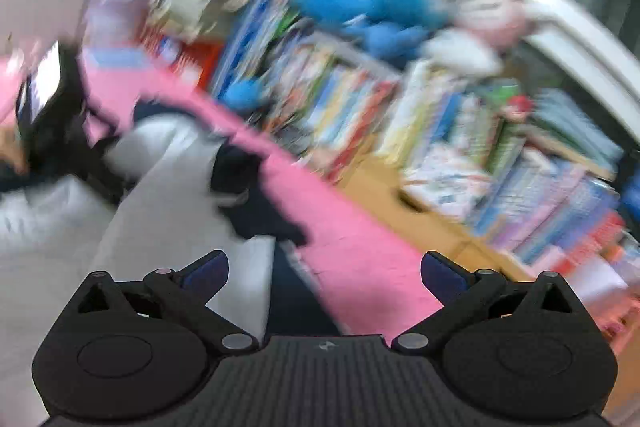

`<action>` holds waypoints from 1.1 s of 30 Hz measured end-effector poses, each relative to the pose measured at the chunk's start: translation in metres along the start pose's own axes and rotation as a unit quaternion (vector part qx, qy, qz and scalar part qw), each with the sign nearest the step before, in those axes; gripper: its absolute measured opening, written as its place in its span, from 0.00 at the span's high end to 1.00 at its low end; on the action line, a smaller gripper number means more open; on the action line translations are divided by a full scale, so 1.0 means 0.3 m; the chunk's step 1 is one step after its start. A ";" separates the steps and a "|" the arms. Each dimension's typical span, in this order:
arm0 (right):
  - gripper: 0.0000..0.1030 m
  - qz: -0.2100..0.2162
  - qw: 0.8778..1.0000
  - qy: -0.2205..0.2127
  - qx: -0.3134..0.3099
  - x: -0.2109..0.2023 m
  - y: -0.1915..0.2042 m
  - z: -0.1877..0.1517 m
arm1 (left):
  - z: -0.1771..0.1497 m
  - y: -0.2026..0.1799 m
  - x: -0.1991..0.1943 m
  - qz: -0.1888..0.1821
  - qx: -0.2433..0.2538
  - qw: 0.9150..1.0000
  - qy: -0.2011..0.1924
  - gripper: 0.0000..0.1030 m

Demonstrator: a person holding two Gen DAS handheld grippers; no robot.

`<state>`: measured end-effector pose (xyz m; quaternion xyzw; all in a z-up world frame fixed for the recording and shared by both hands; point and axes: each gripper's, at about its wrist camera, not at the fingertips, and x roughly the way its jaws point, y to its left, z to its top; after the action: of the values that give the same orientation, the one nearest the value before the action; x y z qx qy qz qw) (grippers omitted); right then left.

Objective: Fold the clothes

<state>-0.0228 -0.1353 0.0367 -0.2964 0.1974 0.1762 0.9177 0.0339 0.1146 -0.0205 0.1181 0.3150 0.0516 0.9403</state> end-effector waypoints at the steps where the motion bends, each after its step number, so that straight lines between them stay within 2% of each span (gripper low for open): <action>1: 0.00 -0.004 1.000 0.022 0.000 0.071 0.010 0.003 | 0.000 -0.001 -0.001 0.002 0.000 1.000 0.000 0.00; 3: 0.00 0.022 0.996 0.073 0.044 0.200 -0.017 -0.018 | -0.002 -0.003 -0.012 0.006 -0.005 1.000 -0.001 0.00; 4: 0.03 0.038 0.992 0.098 0.069 0.264 -0.033 -0.031 | -0.004 -0.004 -0.019 0.007 -0.008 1.000 -0.001 0.00; 5: 0.11 0.054 0.986 0.124 0.094 0.328 -0.050 -0.043 | -0.006 -0.006 -0.044 0.005 -0.010 1.000 -0.007 0.00; 6: 0.52 0.079 0.978 0.147 0.127 0.367 -0.064 -0.060 | -0.009 -0.008 -0.071 0.002 -0.013 1.000 -0.014 0.00; 7: 0.74 0.096 0.972 0.153 0.151 0.375 -0.074 -0.078 | -0.012 -0.005 -0.124 -0.021 -0.022 0.999 -0.034 0.00; 8: 0.82 0.097 0.973 0.150 0.149 0.363 -0.068 -0.082 | -0.014 0.000 -0.176 -0.043 -0.030 0.997 -0.055 0.00; 9: 0.90 0.084 0.979 0.142 0.122 0.356 -0.058 -0.075 | -0.014 0.035 -0.227 -0.074 -0.036 0.994 -0.075 0.00; 11: 0.94 0.050 0.989 0.125 0.064 0.342 -0.039 -0.062 | -0.003 0.044 -0.309 -0.130 -0.027 0.986 -0.098 0.00; 12: 0.94 0.024 0.992 0.119 0.038 0.341 -0.035 -0.053 | 0.007 0.036 -0.341 -0.159 -0.018 0.982 -0.104 0.00; 14: 0.94 -0.057 0.993 0.105 -0.023 0.369 -0.053 -0.010 | 0.020 -0.002 -0.369 -0.194 0.006 0.975 -0.108 0.00; 16: 0.94 -0.139 0.984 0.102 -0.052 0.445 -0.124 0.043 | 0.027 -0.038 -0.350 -0.191 0.032 0.976 -0.101 0.00; 18: 0.94 -0.226 0.966 0.117 -0.037 0.546 -0.227 0.105 | 0.020 -0.059 -0.303 -0.174 0.045 0.980 -0.082 0.00; 19: 0.91 -0.253 0.959 0.129 -0.021 0.580 -0.275 0.125 | 0.015 -0.063 -0.274 -0.168 0.046 0.982 -0.066 0.00; 20: 0.88 -0.254 0.957 0.139 0.005 0.593 -0.317 0.139 | 0.003 -0.067 -0.247 -0.165 0.044 0.984 -0.048 0.00; 21: 0.74 -0.237 0.960 0.139 0.046 0.582 -0.356 0.147 | -0.008 -0.062 -0.226 -0.164 0.040 0.985 -0.033 0.00; 22: 0.55 -0.216 0.964 0.129 0.089 0.548 -0.378 0.153 | -0.015 -0.041 -0.226 -0.170 0.026 0.985 -0.029 0.01; 23: 0.46 -0.187 0.968 0.107 0.131 0.497 -0.391 0.154 | -0.022 -0.018 -0.226 -0.178 0.011 0.984 -0.026 0.01; 24: 0.34 -0.147 0.972 0.080 0.163 0.432 -0.387 0.152 | -0.025 0.025 -0.244 -0.202 -0.020 0.979 -0.034 0.01; 26: 0.27 -0.073 0.983 0.049 0.163 0.342 -0.319 0.154 | -0.025 0.125 -0.268 -0.229 -0.092 0.967 -0.055 0.00; 28: 0.10 -0.009 0.991 0.025 0.129 0.266 -0.207 0.156 | -0.004 0.261 -0.253 -0.207 -0.183 0.959 -0.059 0.00; 29: 0.08 0.023 0.993 0.012 0.112 0.228 -0.151 0.157 | 0.007 0.306 -0.233 -0.184 -0.215 0.957 -0.055 0.00; 31: 0.08 0.069 0.995 -0.005 0.069 0.185 -0.031 0.151 | 0.046 0.373 -0.170 -0.129 -0.251 0.959 -0.035 0.00; 33: 0.08 0.089 0.995 0.002 0.045 0.188 0.065 0.134 | 0.083 0.364 -0.125 -0.102 -0.223 0.969 -0.022 0.00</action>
<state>0.0275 -0.0841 0.0311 -0.2369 0.2329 0.2476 0.9101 0.0165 0.2092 0.0484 -0.1260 0.2850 0.0220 0.9500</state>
